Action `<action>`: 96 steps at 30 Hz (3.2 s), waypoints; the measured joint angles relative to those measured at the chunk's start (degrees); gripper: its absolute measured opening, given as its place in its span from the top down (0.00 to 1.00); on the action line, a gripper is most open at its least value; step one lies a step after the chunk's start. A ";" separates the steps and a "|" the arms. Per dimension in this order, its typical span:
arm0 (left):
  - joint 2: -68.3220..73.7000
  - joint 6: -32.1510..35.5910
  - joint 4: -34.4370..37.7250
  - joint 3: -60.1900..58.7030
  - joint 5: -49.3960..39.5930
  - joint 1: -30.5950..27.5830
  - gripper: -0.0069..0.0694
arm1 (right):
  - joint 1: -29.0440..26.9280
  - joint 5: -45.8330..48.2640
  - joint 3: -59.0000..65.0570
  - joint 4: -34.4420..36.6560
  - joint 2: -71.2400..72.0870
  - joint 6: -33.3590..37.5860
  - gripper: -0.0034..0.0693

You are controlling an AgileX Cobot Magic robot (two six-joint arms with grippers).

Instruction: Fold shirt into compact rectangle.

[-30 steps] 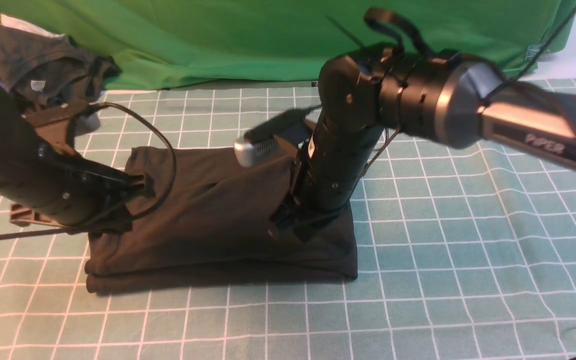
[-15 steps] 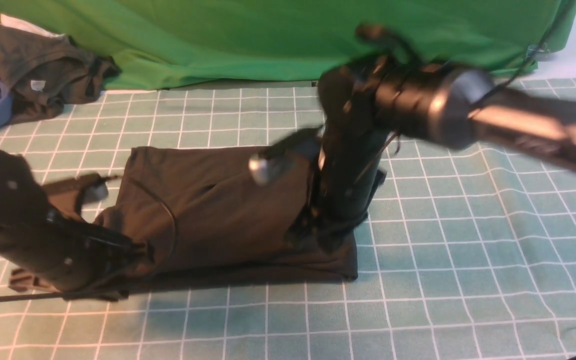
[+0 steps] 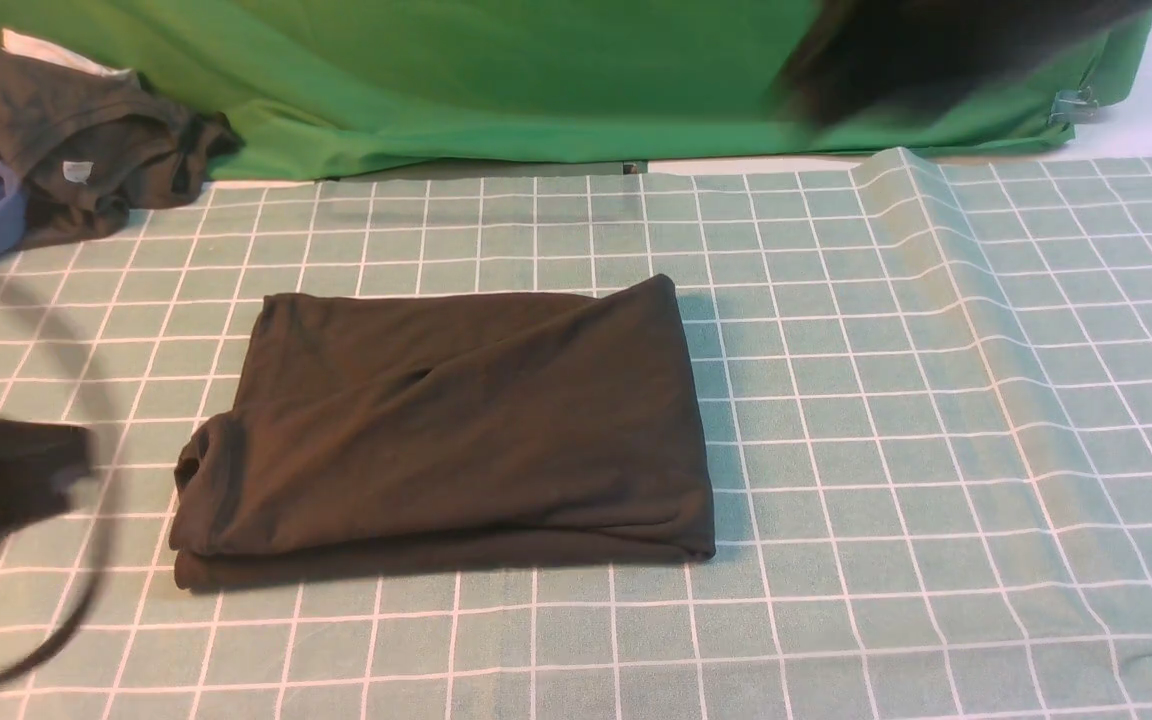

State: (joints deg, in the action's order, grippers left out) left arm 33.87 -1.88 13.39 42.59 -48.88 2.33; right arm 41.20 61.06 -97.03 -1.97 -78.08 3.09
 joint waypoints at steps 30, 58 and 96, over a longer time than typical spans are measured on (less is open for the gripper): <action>-20.17 0.19 3.21 -0.48 5.58 0.00 0.89 | -0.06 -39.19 56.27 -24.44 76.32 -18.20 0.92; -20.17 0.32 4.58 -0.48 6.53 0.00 0.89 | -0.06 -40.34 57.94 -24.61 78.36 -20.58 0.83; -33.87 7.43 -10.38 -42.87 36.29 0.00 0.89 | -0.06 -40.50 58.13 -24.61 78.36 -20.58 0.72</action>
State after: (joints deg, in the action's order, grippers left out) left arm 0.00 5.54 3.01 -0.27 -12.59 2.33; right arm 41.14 20.56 -38.90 -26.58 0.28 -17.49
